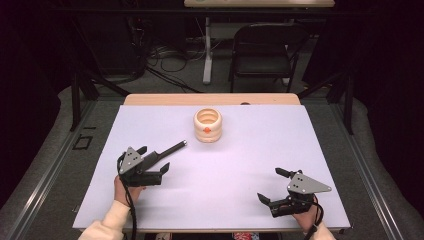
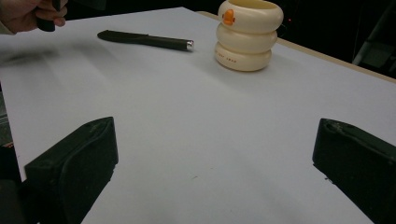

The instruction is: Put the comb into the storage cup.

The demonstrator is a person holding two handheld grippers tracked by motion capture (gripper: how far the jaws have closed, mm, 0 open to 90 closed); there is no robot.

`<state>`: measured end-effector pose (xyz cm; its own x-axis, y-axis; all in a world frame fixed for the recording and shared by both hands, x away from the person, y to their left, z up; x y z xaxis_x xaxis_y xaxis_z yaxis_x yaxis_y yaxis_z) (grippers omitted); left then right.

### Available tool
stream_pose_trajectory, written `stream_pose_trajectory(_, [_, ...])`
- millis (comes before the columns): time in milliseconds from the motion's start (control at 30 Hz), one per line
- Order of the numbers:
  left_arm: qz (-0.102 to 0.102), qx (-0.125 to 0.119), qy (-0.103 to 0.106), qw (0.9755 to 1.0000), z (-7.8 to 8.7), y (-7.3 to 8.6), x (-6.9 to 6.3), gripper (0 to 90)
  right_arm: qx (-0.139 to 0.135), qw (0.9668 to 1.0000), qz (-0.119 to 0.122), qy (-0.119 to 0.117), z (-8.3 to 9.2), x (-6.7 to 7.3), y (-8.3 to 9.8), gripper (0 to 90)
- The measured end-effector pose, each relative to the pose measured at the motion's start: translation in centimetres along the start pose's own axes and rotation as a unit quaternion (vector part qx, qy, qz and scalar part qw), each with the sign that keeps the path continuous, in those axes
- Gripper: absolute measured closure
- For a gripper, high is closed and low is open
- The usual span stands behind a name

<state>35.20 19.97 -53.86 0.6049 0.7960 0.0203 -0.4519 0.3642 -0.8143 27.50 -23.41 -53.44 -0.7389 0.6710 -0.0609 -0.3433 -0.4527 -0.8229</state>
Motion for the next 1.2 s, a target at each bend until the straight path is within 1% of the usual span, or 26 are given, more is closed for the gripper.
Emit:
stream_pose_trajectory(67, [0.002, 0.005, 0.000, 1.0000, -0.3, -0.2, 0.2, 0.0, 0.000, 1.0000, 0.000, 0.000, 0.0, 0.0, 0.0, 0.0])
stream_pose_trajectory(133, [-0.001, 0.009, -0.004, 1.0000, -0.6, -0.5, 0.3, 0.0, 0.002, 1.0000, 0.000, 0.000, 0.0, 0.0, 0.0, 0.0])
stream_pose_trajectory(200, [0.003, 0.012, -0.001, 0.9999, -1.0, -0.8, 0.4, 0.0, 0.002, 1.0000, 0.000, 0.000, 0.0, 0.0, 0.0, 0.0])
stream_pose_trajectory(400, [0.002, 0.019, -0.004, 0.9998, -2.0, -1.4, 0.5, 0.0, 0.002, 1.0000, -0.001, -0.001, 0.0, 0.0, 0.0, 0.0])
stream_pose_trajectory(467, [0.006, 0.022, -0.003, 0.9997, -2.2, -1.7, 0.6, 0.0, 0.003, 1.0000, -0.001, 0.000, 0.0, 0.0, 0.0, 0.0])
stream_pose_trajectory(533, [0.010, 0.020, -0.004, 0.9998, -2.3, -1.9, 0.6, 0.0, 0.004, 1.0000, 0.000, 0.001, -0.1, -0.1, 0.1, 0.0])
stream_pose_trajectory(667, [0.015, 0.023, -0.007, 0.9996, -2.7, -2.2, 0.9, 0.0, 0.003, 1.0000, 0.000, 0.001, -0.1, -0.1, 0.0, 0.0])
stream_pose_trajectory(733, [0.017, 0.030, -0.007, 0.9994, -3.1, -2.3, 0.9, 0.0, 0.003, 1.0000, 0.000, 0.001, -0.1, -0.1, 0.0, 0.0])
stream_pose_trajectory(900, [0.015, 0.045, -0.008, 0.9988, -3.9, -2.4, 1.0, 0.0, 0.006, 1.0000, 0.000, 0.000, -0.2, 0.0, 0.1, 0.0])
stream_pose_trajectory(1000, [0.019, 0.046, -0.011, 0.9987, -4.1, -2.6, 1.1, 0.0, 0.007, 1.0000, 0.000, 0.000, -0.2, 0.0, 0.1, 0.0])
stream_pose_trajectory(1067, [0.026, 0.047, -0.012, 0.9985, -4.3, -2.8, 1.4, 0.2, 0.006, 1.0000, 0.001, 0.001, -0.1, -0.1, 0.1, 0.0])
stream_pose_trajectory(1167, [0.029, 0.047, -0.012, 0.9984, -4.6, -2.9, 1.5, 0.2, 0.007, 1.0000, -0.001, 0.002, -0.2, -0.1, 0.1, 0.0])
stream_pose_trajectory(1200, [0.030, 0.050, -0.012, 0.9982, -4.7, -3.0, 1.5, 0.2, 0.007, 1.0000, -0.001, 0.002, -0.2, -0.1, 0.1, 0.0])
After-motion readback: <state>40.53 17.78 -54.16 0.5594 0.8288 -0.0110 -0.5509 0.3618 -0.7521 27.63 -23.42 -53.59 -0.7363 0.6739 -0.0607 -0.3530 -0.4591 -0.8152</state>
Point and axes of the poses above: each handheld gripper's, and its own axes: z roughly backward along the jaws, y roughly out of its underside, x roughly to its left, the point moved 3 cm from there along -z, roughly forward along the jaws, and after that the axes turned 14 degrees about x, right-handed, at the moved point
